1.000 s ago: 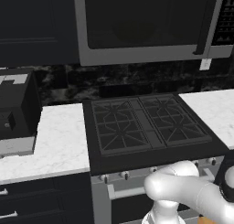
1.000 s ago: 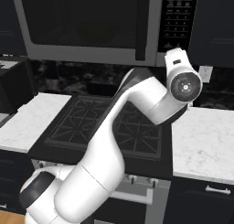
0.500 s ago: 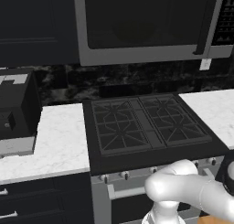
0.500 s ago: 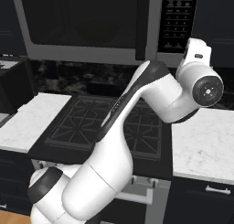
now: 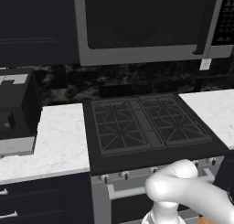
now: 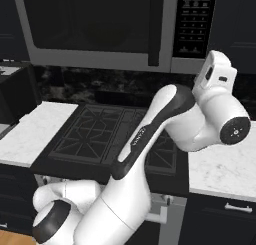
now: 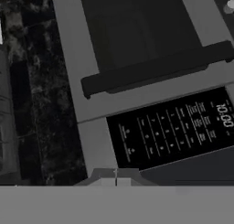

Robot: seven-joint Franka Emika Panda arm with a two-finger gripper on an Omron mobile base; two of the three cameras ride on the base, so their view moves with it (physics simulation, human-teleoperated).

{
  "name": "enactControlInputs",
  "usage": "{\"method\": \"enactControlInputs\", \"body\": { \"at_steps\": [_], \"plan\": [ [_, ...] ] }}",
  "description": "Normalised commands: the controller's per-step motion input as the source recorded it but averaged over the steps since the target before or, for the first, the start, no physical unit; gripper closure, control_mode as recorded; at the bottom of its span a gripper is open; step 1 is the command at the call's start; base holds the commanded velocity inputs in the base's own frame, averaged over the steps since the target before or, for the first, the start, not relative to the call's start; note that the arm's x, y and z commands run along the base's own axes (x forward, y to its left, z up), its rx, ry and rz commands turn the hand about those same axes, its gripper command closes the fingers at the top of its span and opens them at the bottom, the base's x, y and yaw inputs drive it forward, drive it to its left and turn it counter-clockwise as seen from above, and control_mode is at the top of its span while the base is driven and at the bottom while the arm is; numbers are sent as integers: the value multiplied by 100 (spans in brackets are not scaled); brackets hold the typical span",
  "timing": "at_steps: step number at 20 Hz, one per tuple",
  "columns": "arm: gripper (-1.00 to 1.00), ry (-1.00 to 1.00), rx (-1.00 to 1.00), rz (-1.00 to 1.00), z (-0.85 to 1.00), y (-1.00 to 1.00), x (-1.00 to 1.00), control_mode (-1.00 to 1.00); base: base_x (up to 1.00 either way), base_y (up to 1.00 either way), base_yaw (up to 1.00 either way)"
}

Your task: Open the microwave, place the bowl with waffle inside the microwave, then close the microwave door and turn it on.

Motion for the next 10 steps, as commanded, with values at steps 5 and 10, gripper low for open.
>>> {"method": "enactControlInputs", "body": {
  "at_steps": [5,10],
  "plan": [
    [100,-29,-1,12,-24,47,0,-100,0,0,0],
    [100,-20,0,16,15,11,3,-100,0,0,0]
  ]
}}
